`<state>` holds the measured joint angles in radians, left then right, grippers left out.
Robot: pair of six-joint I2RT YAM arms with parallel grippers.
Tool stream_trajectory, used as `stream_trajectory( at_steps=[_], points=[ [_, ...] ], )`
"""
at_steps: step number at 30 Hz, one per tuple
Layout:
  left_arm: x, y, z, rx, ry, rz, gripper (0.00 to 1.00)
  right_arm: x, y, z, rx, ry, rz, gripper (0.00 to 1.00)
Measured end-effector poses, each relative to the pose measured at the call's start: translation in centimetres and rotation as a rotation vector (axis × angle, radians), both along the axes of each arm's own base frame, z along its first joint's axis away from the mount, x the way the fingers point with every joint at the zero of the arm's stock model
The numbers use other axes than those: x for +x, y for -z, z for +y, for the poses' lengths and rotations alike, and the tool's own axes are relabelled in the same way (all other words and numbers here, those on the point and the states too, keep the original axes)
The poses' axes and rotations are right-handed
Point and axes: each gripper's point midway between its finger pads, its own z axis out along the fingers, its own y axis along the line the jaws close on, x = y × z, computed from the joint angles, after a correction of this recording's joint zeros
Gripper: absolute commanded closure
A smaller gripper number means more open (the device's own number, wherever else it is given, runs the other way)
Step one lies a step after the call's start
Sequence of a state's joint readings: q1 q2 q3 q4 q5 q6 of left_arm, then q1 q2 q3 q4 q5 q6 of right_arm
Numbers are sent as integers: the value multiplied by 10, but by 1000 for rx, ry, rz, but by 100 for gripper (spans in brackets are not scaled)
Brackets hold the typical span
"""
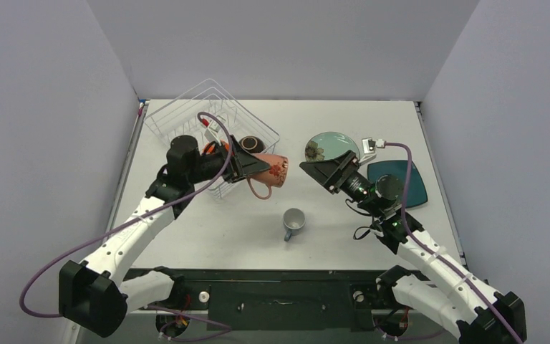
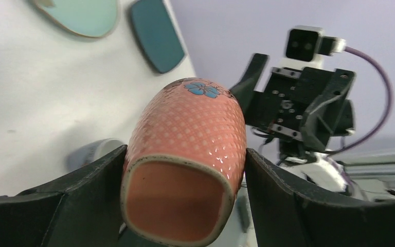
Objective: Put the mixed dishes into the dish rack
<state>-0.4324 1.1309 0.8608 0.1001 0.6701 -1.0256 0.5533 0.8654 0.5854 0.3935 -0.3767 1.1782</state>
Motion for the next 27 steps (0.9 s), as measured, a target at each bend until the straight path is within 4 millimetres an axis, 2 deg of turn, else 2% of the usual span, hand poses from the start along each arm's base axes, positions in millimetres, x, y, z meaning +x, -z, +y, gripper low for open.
stream_trajectory(
  at_steps=[3,6,9,11,16,20,23,27],
  points=[
    [17,-2,21,120,-56,-44,100,6,0,-18,-22,54,-5,25],
    [40,-12,45,261,-124,-127,100,9,0,-34,-44,105,-15,25],
    [60,-16,67,408,-188,-203,100,7,1,-41,-61,122,-22,26],
    [73,-11,81,528,-229,-231,100,7,4,-43,-71,125,-16,27],
    [107,29,120,825,-330,-202,100,6,16,-43,-95,119,13,27],
    [121,66,149,1025,-374,-147,100,7,20,-44,-107,118,19,28],
    [127,81,160,1105,-383,-148,100,7,24,-45,-118,117,29,28],
    [126,100,161,1173,-338,-162,100,8,27,-48,-128,122,40,28]
  ],
)
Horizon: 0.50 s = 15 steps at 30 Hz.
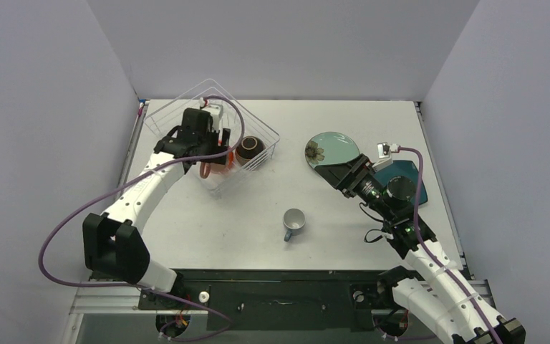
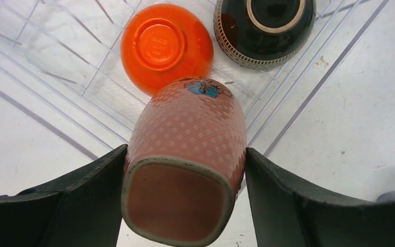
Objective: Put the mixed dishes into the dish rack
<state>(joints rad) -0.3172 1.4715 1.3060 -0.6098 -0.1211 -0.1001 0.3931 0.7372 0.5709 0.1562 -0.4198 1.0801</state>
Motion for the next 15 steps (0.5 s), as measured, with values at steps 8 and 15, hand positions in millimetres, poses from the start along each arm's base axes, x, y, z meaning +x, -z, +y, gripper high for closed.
stream_trajectory(
  at_steps=[8,15],
  points=[
    [-2,47,-24,109,123,67,100,1,2,-2,-3,7,8,29],
    [6,56,-24,127,123,69,100,1,6,-2,-6,7,17,30]
  ],
)
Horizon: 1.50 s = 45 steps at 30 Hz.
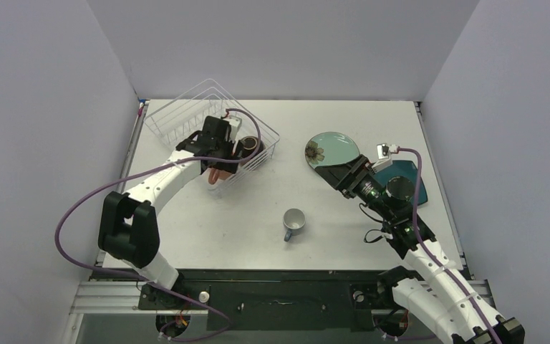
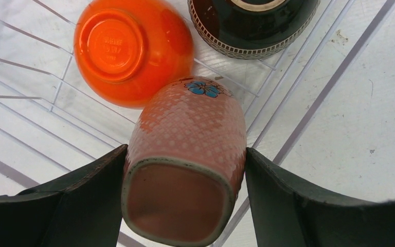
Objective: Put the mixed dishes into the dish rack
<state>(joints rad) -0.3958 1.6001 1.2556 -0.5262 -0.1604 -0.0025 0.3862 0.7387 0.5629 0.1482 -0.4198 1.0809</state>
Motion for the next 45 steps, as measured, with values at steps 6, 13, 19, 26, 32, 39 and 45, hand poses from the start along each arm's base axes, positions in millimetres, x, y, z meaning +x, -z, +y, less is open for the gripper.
stream_trajectory(
  at_steps=[6,13,19,26,32,39,45],
  points=[
    [2,20,-1,5,-22,48,100,0,4,0,-3,0,9,30],
    [6,25,2,9,-64,58,89,0,6,0,-6,1,14,30],
    [11,31,2,12,-94,70,71,-2,14,-1,-16,1,39,31],
    [12,33,3,11,-113,79,50,-1,21,-3,-28,12,65,30],
    [11,33,2,4,-124,84,31,1,33,-7,-68,37,91,27],
    [9,34,2,2,-131,89,12,14,63,-17,-142,98,166,27],
    [9,26,1,-11,-129,74,3,27,88,-35,-207,166,230,26]
  ],
)
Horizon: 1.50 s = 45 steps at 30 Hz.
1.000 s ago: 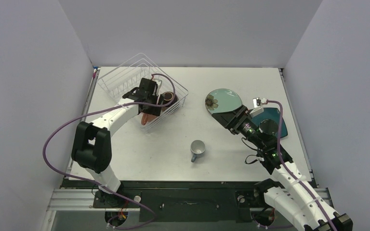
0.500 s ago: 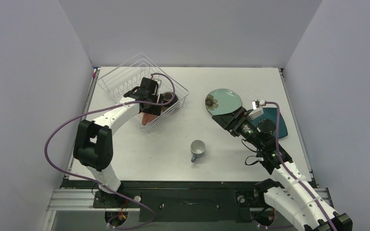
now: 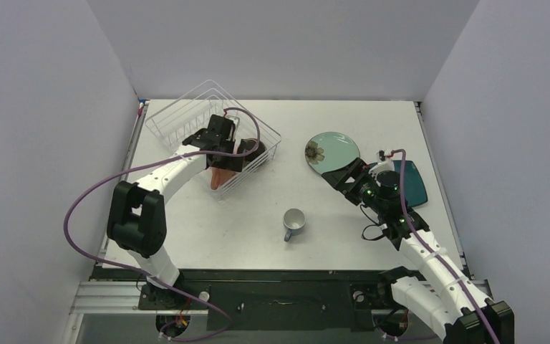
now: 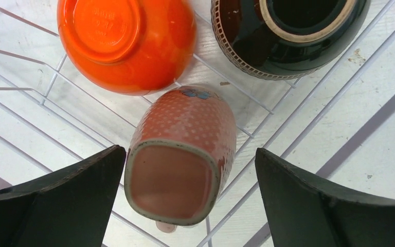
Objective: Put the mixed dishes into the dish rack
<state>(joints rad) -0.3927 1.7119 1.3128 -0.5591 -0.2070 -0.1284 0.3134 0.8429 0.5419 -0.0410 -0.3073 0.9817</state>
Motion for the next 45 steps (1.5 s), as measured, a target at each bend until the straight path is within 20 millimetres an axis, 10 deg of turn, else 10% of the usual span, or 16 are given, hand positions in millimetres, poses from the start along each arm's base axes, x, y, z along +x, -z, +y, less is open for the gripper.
stream_trajectory(
  at_steps=[9,17,22,45],
  points=[
    [-8,-35,-1,-37,7,-63,3,15,46,-28,-123,85,114,29],
    [-47,-163,3,-281,27,-474,4,30,73,-73,-245,262,178,32],
    [-76,-209,-1,-434,78,-674,4,45,94,-96,-277,350,237,37],
    [-78,-214,-20,-513,136,-694,4,133,163,-88,-113,429,318,56]
  ],
)
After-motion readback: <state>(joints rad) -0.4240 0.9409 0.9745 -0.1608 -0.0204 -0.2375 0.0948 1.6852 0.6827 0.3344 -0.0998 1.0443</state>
